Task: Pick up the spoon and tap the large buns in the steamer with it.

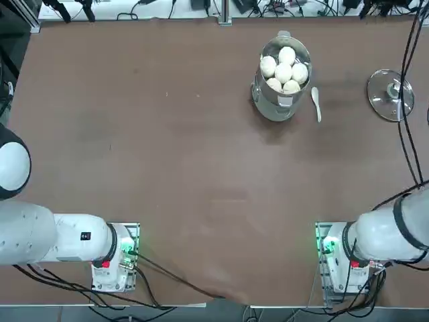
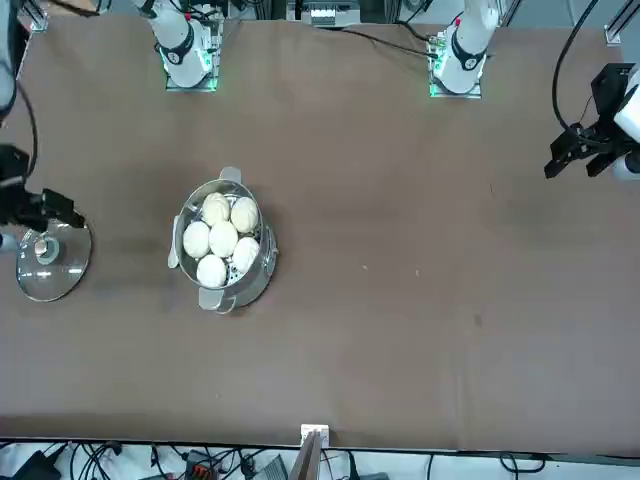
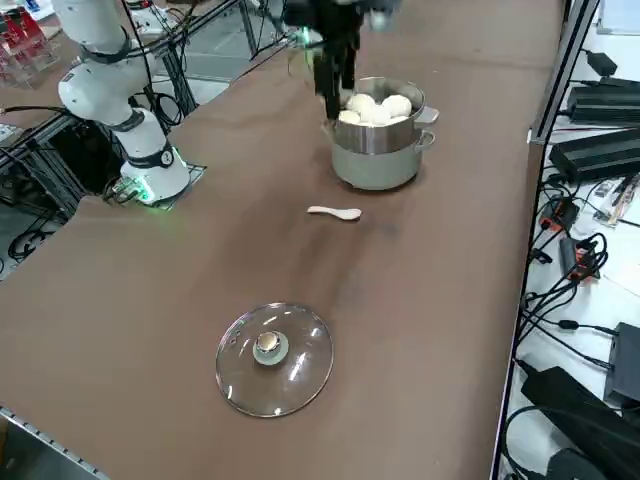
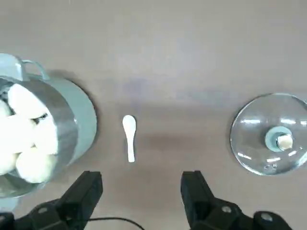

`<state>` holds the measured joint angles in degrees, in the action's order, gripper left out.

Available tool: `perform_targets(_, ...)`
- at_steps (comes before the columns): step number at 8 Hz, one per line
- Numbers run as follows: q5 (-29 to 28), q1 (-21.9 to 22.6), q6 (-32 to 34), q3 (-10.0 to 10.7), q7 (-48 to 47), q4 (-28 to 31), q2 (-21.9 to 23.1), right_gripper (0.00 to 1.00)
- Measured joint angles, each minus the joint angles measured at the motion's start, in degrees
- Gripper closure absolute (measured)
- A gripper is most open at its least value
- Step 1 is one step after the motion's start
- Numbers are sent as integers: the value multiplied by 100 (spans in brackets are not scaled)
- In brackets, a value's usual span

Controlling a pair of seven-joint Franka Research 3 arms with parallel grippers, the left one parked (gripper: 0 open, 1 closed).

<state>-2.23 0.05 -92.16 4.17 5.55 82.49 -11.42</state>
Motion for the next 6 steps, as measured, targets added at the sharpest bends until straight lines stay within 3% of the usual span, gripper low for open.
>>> perform_targets(3, 88, 136, 385, -2, -339, 139, 629, 0)
perform_targets(6, 237, 138, 422, -1, -340, 907, 1373, 0)
